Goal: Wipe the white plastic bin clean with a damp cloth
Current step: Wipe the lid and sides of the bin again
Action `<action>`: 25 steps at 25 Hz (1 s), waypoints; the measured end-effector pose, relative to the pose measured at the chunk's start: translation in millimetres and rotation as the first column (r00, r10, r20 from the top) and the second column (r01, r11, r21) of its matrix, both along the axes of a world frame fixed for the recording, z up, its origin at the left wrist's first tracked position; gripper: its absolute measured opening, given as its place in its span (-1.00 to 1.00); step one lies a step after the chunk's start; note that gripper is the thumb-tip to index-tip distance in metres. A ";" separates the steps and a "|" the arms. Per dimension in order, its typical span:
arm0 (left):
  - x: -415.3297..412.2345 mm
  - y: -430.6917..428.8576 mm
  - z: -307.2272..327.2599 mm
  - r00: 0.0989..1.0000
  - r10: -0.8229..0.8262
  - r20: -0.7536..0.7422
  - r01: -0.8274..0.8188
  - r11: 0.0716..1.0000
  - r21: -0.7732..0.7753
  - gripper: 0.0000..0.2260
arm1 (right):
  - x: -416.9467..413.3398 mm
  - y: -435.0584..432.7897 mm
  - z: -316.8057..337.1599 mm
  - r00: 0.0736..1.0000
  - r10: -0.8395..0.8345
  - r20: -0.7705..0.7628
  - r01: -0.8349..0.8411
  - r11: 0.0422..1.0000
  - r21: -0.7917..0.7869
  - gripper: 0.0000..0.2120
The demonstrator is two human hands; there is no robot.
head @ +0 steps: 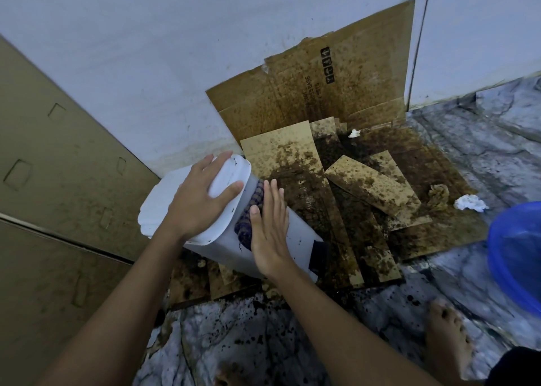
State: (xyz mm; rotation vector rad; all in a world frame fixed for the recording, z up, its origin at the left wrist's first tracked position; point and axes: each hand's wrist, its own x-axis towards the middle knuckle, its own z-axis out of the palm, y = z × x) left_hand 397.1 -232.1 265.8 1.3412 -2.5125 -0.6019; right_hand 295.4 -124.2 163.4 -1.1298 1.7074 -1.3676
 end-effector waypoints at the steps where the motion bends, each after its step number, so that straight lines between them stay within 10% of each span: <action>1: -0.7 1.0 -0.7 1.000 -0.001 0.004 0.001 1.000 0.001 -0.36 | -1.7 -1.5 0.0 1.000 -0.003 -0.002 0.003 1.000 -0.004 -0.40; 25: -0.1 0.9 0.3 1.000 0.005 -0.013 -0.005 1.000 0.000 -0.45 | -43.9 18.1 -112.2 0.988 -0.144 0.047 0.138 0.984 0.108 -0.56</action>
